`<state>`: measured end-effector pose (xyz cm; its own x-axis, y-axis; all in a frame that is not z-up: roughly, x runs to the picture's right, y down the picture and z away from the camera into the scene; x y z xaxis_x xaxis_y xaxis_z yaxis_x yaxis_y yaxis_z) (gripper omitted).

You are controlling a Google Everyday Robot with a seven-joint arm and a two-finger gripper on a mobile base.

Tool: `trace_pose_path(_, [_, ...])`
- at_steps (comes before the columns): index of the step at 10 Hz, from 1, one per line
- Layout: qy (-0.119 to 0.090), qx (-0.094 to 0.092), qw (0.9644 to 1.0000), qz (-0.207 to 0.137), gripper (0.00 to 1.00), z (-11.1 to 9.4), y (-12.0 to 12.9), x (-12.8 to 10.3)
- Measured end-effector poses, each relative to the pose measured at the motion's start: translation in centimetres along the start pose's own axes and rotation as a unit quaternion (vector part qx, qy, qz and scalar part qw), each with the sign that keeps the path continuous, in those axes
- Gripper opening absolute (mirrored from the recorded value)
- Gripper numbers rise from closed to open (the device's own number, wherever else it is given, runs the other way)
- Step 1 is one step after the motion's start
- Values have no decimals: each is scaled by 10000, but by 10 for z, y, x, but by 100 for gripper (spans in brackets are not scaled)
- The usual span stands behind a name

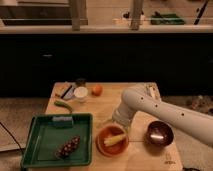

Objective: Place banana in red bowl

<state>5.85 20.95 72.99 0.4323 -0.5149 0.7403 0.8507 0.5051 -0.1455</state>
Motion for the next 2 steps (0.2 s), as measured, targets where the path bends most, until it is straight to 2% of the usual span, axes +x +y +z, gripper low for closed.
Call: trace_pose_path(2, [32, 44, 10000, 41, 80, -4, 4, 2])
